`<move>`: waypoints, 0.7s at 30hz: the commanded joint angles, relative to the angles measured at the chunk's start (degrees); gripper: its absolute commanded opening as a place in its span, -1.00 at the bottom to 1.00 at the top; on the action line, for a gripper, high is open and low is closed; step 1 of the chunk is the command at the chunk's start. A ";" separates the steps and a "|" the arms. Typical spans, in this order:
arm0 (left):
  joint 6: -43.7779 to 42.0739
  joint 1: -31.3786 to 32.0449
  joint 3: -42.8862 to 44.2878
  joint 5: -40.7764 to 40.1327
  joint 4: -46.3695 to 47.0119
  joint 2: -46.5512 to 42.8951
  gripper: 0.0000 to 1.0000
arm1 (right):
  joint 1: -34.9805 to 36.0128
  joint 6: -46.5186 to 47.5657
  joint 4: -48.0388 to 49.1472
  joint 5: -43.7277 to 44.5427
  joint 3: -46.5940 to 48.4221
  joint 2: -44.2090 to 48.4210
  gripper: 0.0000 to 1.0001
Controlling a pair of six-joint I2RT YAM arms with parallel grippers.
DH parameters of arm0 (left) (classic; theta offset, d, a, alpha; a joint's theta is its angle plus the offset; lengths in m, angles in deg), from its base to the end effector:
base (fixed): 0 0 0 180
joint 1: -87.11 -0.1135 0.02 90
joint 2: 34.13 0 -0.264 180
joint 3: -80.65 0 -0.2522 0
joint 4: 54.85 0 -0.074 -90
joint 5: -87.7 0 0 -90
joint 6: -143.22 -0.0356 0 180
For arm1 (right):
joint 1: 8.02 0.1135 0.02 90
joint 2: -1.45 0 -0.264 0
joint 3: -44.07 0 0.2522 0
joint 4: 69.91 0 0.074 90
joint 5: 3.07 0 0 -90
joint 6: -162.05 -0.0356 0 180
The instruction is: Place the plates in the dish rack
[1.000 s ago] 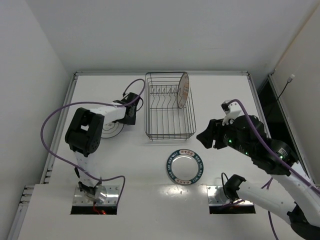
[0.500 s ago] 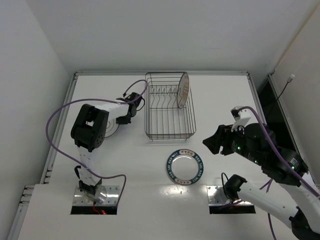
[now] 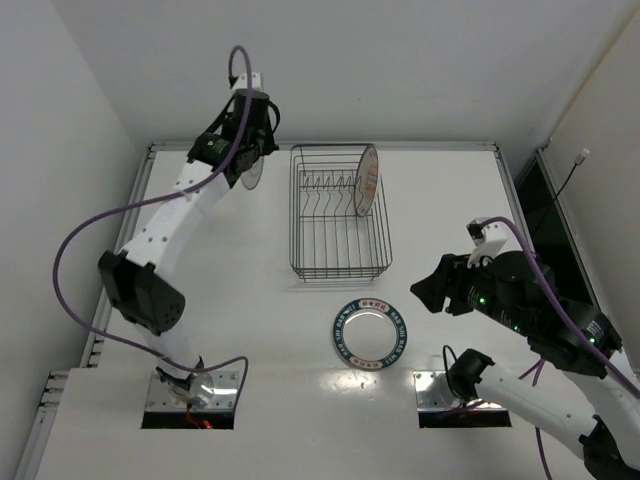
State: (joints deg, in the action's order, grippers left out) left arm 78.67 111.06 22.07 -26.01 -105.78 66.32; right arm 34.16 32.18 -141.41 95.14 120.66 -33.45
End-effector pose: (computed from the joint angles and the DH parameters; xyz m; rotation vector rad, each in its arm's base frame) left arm 0.3675 -0.1476 0.4101 -0.2731 2.0290 -0.1031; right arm 0.0676 0.0544 0.3780 0.0464 2.1664 0.7064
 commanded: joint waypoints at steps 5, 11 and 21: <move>8.81 0.93 -4.20 24.64 29.63 -8.07 -1.00 | 0.01 -1.52 -0.98 1.72 2.39 -0.17 0.04; 24.81 2.24 -10.44 36.79 52.94 -1.49 -1.00 | 0.01 -2.05 -2.91 2.34 2.39 1.06 0.04; 31.32 6.47 -7.20 34.78 58.53 10.82 -1.00 | 0.01 -2.57 -8.00 4.01 3.08 4.65 0.04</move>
State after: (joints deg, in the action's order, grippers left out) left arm 107.74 116.17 11.62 8.88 -55.58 79.36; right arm 34.16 30.32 -147.68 97.61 121.31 -29.65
